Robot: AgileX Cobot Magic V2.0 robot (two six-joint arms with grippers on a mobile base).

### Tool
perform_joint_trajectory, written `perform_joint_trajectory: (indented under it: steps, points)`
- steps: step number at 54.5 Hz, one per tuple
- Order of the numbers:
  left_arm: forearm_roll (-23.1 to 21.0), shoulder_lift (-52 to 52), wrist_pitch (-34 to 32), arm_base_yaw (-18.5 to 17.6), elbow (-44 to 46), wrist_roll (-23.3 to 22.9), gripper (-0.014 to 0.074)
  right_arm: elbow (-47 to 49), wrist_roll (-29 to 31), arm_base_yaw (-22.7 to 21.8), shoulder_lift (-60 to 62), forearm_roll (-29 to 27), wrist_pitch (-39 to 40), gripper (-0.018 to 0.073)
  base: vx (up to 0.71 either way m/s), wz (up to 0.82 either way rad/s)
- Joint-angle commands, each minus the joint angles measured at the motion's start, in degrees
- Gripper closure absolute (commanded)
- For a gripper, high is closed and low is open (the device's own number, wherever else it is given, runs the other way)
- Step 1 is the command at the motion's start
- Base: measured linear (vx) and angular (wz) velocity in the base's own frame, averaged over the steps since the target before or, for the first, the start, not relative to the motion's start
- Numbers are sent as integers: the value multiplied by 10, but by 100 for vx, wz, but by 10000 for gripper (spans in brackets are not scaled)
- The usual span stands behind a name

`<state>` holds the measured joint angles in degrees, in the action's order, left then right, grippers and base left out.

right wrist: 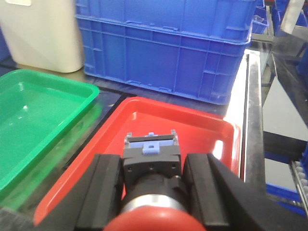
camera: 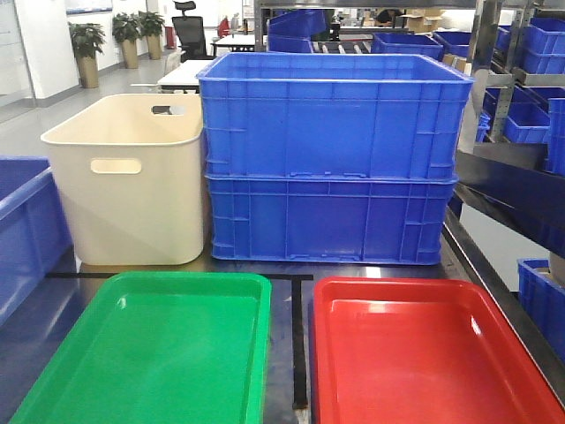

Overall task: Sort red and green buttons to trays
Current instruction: 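Move left gripper over green tray and right gripper over red tray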

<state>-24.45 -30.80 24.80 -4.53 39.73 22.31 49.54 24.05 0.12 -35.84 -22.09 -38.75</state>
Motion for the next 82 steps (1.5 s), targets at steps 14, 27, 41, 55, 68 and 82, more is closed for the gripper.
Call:
perform_joint_trajectory:
  steps: [14, 27, 41, 55, 68, 82]
  points:
    - [-14, -3, -47, -4, 16, -3, 594, 19, 0, -2, -4, -12, 48, 568, 18, -7]
    - [-14, -3, -47, -4, 16, -3, 594, 19, 0, -2, -4, -12, 48, 568, 14, -1]
    - [-14, -3, -47, -4, 16, -3, 594, 19, 0, -2, -4, -12, 49, 568, 7, -1]
    - [-14, -3, -47, -4, 16, -3, 594, 19, 0, -2, -4, -12, 48, 568, 1, -1]
    - [-14, -3, -47, -4, 16, -3, 594, 19, 0, -2, -4, -12, 50, 568, 0, 0]
    - [-14, -3, -49, -4, 16, -3, 594, 19, 0, -2, -4, -12, 60, 568, 0, 0]
